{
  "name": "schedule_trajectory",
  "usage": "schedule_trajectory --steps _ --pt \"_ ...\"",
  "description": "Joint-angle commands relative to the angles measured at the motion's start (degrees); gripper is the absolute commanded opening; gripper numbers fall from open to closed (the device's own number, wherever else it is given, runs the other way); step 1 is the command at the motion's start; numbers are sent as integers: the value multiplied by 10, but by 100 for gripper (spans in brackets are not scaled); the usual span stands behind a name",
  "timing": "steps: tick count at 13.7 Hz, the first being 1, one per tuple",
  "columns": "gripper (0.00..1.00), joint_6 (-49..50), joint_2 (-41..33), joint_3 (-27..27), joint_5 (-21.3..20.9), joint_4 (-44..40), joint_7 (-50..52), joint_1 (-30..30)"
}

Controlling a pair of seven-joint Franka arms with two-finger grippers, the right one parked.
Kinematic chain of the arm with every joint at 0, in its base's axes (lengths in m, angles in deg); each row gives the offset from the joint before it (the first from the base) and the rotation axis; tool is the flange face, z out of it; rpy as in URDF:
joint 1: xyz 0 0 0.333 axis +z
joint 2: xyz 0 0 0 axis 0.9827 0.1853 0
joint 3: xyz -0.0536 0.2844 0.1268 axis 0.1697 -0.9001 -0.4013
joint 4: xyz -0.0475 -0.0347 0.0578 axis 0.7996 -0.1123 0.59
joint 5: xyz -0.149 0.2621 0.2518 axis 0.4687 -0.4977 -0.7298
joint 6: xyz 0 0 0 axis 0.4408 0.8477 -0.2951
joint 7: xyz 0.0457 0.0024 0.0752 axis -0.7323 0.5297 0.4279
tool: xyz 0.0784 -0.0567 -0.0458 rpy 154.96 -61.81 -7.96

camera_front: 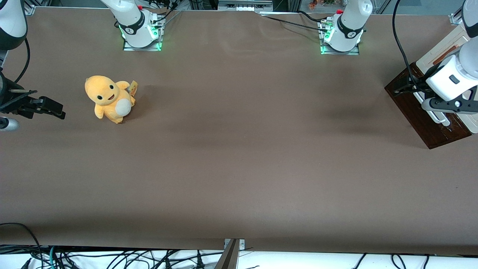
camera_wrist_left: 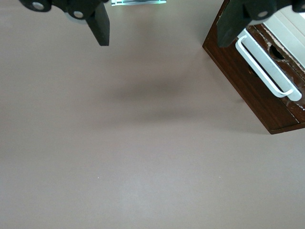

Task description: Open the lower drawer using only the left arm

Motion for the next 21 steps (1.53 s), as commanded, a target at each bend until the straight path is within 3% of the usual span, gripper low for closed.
schedule_trajectory --steps 1,3,21 --pt "100 -5 0 3 0 -5 1 -1" --pt "100 -5 0 2 23 -5 1 2" --pt "100 -5 0 3 21 -6 2 6"
